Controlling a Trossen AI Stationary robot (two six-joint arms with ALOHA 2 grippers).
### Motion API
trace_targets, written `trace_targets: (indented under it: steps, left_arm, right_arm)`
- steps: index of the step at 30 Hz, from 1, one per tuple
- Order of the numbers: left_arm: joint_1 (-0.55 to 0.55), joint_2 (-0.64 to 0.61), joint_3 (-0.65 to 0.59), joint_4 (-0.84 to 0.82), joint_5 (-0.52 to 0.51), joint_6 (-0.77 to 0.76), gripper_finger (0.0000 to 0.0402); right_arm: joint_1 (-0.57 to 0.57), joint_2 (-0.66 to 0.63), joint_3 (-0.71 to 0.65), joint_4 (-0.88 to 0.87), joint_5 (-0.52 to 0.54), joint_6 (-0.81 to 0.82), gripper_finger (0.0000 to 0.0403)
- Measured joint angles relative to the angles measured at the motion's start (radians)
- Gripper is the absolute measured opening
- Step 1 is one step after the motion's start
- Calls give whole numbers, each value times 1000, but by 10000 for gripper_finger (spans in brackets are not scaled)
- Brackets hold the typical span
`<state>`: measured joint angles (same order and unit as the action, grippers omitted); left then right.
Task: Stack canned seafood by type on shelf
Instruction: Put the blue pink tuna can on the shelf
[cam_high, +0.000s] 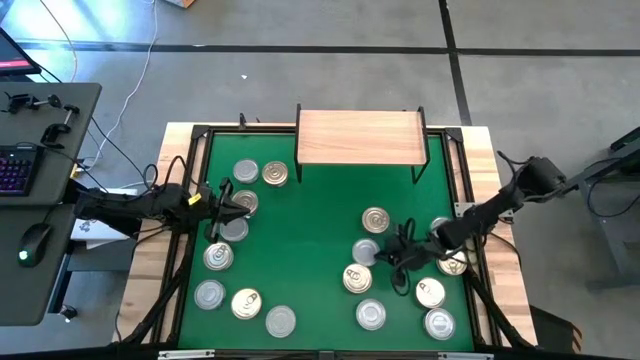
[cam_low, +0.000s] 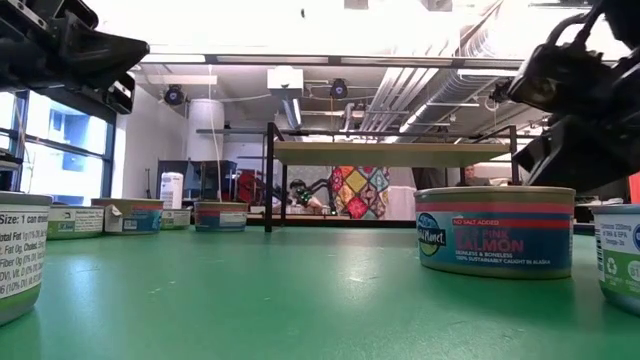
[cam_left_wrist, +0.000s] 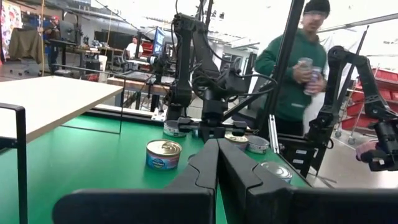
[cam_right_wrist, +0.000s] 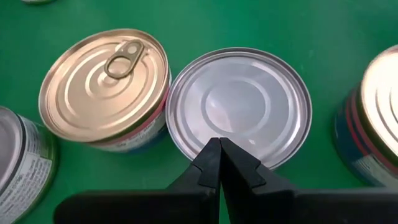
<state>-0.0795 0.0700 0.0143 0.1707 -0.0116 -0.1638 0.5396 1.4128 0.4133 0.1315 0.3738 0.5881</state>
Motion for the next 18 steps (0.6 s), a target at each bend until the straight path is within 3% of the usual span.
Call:
trace_targets:
  steps: [14,18]
  left_arm:
    - [0,0,0,11,-3,19,0]
    - [0,13,0,19,-79,52,0]
  right_arm:
    - [80,18,-23,-2,101,91,0]
    - [91,28,-28,25,133,76,0]
